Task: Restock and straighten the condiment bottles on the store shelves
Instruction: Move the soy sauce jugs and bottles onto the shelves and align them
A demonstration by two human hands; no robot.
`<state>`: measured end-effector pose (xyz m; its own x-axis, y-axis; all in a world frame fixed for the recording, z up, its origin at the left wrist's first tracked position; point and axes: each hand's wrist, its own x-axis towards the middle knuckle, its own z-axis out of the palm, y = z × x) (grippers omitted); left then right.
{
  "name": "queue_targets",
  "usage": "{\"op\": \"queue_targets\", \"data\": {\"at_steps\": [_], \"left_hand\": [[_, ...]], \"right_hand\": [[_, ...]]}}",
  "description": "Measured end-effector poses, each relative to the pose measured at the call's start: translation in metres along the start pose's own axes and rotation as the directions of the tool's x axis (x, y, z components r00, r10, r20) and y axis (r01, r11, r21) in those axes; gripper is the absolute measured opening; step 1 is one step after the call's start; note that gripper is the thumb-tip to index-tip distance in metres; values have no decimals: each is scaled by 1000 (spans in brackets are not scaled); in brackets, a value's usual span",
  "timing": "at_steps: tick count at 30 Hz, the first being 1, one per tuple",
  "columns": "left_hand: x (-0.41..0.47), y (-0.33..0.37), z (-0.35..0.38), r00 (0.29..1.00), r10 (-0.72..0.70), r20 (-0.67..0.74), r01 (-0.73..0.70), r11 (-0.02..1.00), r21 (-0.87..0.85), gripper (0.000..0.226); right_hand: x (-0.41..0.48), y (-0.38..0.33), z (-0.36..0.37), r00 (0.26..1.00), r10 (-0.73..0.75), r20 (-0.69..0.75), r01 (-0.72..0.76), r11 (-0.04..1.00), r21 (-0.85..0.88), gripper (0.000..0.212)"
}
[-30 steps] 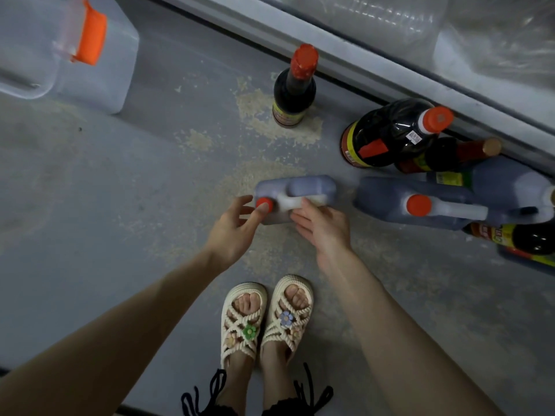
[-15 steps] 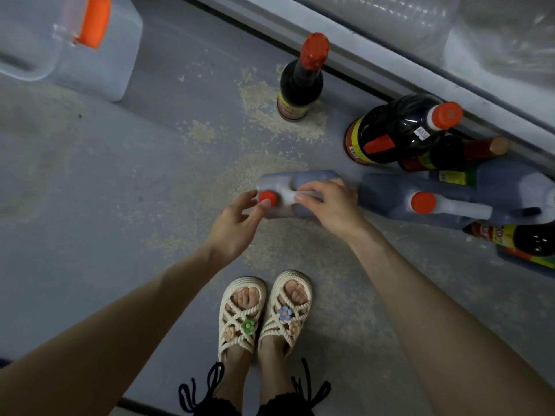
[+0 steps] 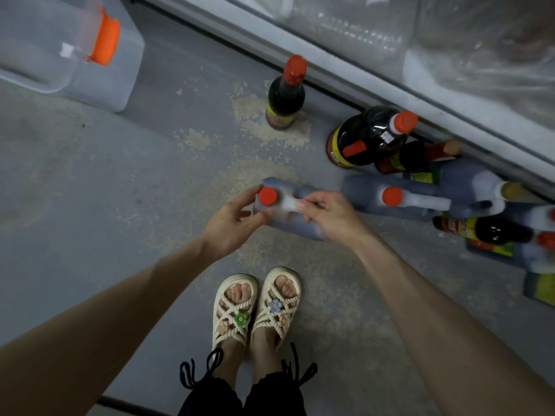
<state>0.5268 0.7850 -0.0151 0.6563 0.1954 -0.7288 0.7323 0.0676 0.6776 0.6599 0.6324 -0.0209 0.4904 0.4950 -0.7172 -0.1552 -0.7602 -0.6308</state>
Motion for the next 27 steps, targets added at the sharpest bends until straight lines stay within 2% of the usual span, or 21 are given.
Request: {"op": "queue_targets", "data": {"at_steps": [3,7,11,16,21,24,27], "left_hand": [[-21,39,1,997,74,22,-74,997,5,76],[-61,100,-5,982,180,63,-183,982,48,96],[-118,186,-8,935,340,99,-349,932,98,109],[-209,318,-21,818,554,157,-575,801,168,123],[-307,452,-32,713,680,170,-701,696,157,110],[-367,521,-34,611,770,187,-791,580,196,108],[-431,583,-29,535,825,183,-843,505,186,91]], "right_hand": [[-38,-30,-22,999,33,-31,-32,999,36,28],[-98,-81,-63,997,-7,-74,14,996,87,34],[-172,-157,-119,990,-57,-133,69,994,82,33],[-292,-273,-205,958,-175,-229,189,981,42,30],[-434,-385,-277,885,-346,-311,330,938,-105,34],[-519,-442,-312,816,-430,-385,380,903,-203,29],[-598,-484,-335,743,-498,-447,400,866,-299,37]]}}
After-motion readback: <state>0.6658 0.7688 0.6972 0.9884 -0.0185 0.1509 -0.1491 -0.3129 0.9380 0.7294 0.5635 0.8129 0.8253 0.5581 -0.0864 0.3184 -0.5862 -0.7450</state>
